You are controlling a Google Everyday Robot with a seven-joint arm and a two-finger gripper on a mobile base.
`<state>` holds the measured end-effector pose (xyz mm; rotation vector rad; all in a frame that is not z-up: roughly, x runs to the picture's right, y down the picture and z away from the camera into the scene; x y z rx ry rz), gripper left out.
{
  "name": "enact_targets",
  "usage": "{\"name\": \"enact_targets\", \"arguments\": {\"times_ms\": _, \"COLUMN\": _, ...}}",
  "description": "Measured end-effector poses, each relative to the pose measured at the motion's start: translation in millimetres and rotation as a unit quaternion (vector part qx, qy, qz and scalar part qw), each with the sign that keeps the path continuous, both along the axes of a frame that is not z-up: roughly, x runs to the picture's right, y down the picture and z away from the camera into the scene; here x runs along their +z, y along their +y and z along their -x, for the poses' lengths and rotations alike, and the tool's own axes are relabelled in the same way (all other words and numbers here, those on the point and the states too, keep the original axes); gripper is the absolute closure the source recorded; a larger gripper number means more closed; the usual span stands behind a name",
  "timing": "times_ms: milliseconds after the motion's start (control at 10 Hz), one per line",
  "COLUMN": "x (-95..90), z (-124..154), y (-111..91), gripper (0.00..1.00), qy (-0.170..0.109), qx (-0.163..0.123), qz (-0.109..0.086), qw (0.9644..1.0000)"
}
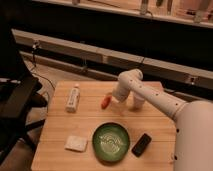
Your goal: Place the eraser on the white sponge
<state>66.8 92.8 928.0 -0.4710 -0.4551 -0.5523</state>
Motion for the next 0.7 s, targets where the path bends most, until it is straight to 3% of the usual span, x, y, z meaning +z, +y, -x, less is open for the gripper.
{"name": "enact_targets", "arguments": {"times_ms": 200, "x": -2.2, "z": -1.7, "y": -5.6, "gripper": 0.2, "qy": -0.002, "qx": -0.013, "qz": -0.004, "qw": 0.9999}}
{"name": "enact_targets", "arguments": {"times_ms": 700, "x": 7.0, "z": 45.6, "y": -15.2, "gripper": 0.2, "qy": -0.028, "qx": -0.106, "qz": -0.001, "qw": 0.994}}
